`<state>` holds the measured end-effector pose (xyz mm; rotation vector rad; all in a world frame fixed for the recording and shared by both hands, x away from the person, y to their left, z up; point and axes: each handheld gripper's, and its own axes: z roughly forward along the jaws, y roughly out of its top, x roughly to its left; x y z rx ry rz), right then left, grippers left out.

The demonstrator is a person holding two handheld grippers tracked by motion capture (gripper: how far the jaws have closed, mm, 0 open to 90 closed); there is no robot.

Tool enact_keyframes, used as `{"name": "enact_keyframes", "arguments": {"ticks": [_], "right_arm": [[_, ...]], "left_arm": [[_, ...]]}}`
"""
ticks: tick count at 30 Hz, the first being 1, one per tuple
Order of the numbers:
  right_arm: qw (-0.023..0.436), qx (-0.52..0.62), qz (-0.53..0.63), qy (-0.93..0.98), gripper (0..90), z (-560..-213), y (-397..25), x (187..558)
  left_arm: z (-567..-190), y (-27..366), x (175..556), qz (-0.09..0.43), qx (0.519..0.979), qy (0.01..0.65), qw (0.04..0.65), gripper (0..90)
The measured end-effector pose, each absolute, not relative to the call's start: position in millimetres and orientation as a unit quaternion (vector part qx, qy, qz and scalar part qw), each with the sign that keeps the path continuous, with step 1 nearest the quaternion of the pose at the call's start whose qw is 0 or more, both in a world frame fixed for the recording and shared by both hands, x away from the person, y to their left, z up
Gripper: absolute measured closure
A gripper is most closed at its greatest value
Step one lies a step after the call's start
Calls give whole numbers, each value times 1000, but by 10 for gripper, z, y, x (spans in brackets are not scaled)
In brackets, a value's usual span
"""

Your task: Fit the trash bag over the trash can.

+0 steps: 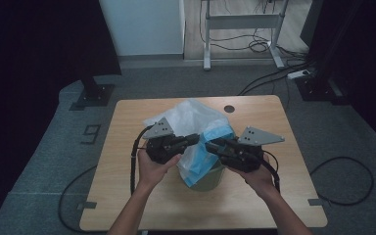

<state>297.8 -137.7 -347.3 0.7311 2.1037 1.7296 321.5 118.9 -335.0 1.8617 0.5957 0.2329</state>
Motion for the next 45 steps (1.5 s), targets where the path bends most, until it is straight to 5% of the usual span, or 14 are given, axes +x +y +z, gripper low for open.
{"name": "enact_keyframes", "arguments": {"ticks": [10,35,45], "right_arm": [[162,242,607,739,888,-3443,-1409,2978],[193,289,598,722,892,-3449,-1834,2996],[232,286,611,700,892,-3173,-2013,2965]], "left_arm": [[-3349,1217,3206,96,786,251,556,900],[-3139,1680,3178,124,743,276,597,900],[-3108,1720,3152,121,729,279,613,900]]}}
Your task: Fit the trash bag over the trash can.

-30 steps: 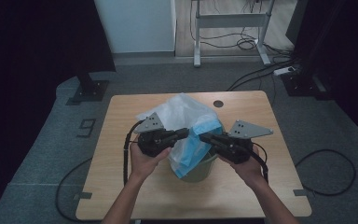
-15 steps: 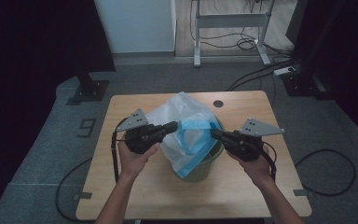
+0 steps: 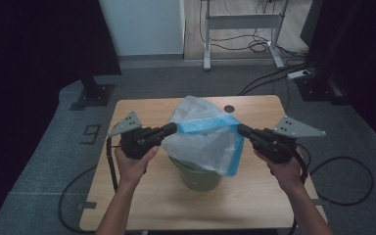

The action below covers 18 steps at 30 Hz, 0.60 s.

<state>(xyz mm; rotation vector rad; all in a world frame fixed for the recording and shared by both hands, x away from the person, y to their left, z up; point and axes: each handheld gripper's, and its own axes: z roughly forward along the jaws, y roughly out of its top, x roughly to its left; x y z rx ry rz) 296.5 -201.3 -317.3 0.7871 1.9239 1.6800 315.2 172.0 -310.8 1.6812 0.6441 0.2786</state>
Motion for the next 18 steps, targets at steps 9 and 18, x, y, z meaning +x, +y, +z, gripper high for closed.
{"name": "enact_keyframes", "arguments": {"ticks": [9,18], "right_arm": [[247,283,613,695,892,-3125,-2056,2903],[230,281,598,714,892,-3324,-1911,2924]], "left_arm": [[-3172,1746,3046,117,723,276,622,900],[-3228,1755,2953,127,737,275,604,694]]}}
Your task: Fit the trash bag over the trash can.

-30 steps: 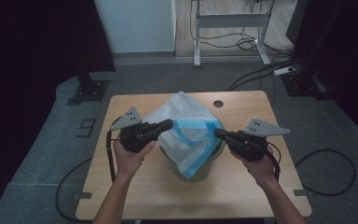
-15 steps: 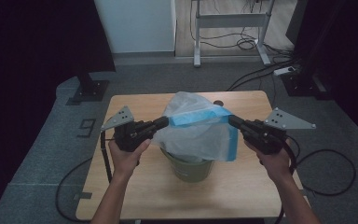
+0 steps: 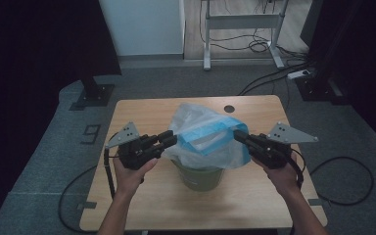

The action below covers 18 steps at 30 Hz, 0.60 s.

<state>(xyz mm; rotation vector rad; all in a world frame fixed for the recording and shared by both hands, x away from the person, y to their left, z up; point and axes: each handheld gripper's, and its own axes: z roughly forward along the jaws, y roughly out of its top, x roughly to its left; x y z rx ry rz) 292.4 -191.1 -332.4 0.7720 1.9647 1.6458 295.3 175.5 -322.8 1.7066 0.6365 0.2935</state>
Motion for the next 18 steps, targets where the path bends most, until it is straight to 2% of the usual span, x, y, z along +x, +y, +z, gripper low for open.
{"name": "enact_keyframes", "arguments": {"ticks": [3,7,13,18], "right_arm": [[228,276,597,718,891,-3327,-1863,2942],[224,275,594,722,892,-3338,-1818,2958],[222,274,593,724,892,-3334,-1791,2961],[219,272,591,727,892,-3323,-1790,2960]], "left_arm": [[-3149,1718,2905,149,739,278,596,494],[-3057,1655,2852,161,743,270,591,348],[-2994,1359,2855,150,776,241,563,283],[-3034,1158,2935,147,793,243,540,247]]}}
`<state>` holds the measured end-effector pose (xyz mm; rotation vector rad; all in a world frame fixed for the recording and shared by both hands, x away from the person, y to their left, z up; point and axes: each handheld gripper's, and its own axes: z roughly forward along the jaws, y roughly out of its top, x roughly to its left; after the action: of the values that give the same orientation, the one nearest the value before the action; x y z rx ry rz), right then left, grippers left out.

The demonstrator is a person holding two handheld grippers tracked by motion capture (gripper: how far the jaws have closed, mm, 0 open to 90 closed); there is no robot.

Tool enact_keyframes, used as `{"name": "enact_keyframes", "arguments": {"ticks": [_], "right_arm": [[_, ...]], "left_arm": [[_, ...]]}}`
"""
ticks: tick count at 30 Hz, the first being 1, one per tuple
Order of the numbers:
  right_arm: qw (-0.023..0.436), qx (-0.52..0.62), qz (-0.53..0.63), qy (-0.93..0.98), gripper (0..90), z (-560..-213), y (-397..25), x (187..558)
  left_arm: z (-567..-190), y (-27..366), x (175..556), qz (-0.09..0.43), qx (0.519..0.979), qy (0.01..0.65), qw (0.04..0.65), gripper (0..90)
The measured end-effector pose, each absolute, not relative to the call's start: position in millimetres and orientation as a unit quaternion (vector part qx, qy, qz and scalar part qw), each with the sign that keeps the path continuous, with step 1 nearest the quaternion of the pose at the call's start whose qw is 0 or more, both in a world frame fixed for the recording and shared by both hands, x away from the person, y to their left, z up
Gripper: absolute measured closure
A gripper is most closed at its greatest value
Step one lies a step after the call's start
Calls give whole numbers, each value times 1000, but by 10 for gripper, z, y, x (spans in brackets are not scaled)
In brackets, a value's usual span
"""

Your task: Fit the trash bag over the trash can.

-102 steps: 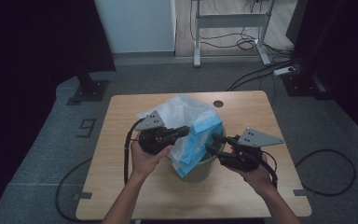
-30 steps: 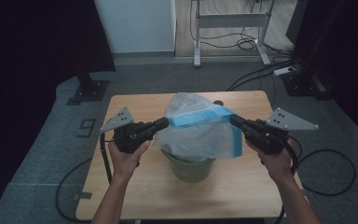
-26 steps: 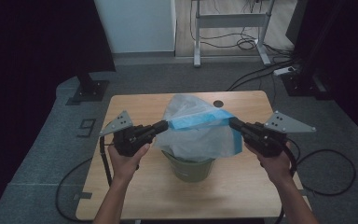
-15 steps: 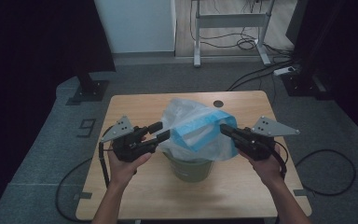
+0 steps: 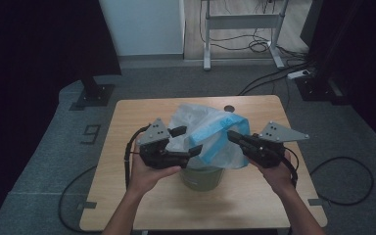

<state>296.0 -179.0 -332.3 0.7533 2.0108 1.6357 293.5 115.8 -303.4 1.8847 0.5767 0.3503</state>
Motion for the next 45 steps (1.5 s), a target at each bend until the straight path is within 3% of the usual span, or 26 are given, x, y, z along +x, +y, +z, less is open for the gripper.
{"name": "enact_keyframes", "arguments": {"ticks": [4,7,8,9,11,25,37,45], "right_arm": [[219,271,589,729,892,-3322,-1787,2960],[219,271,588,730,892,-3327,-1787,2959],[219,271,588,730,892,-3327,-1787,2959],[219,271,588,730,892,-3334,-1791,2960],[219,273,588,730,892,-3342,-1800,2959],[231,292,586,720,892,-3372,-1989,2952],[269,296,597,695,892,-3115,-2147,2965],[238,294,597,707,892,-3330,-2142,2941]], "left_arm": [[-3001,1052,3013,162,793,256,528,336],[-2981,1028,3045,163,795,255,525,609],[-2970,1021,3074,154,798,250,527,609],[-2958,1022,3118,140,800,247,528,805],[-2951,1039,3157,147,796,258,528,876],[-3034,1544,3283,161,727,339,575,899],[-3065,1651,3234,143,720,331,594,898],[-3288,1744,3193,130,724,345,583,896]]}}
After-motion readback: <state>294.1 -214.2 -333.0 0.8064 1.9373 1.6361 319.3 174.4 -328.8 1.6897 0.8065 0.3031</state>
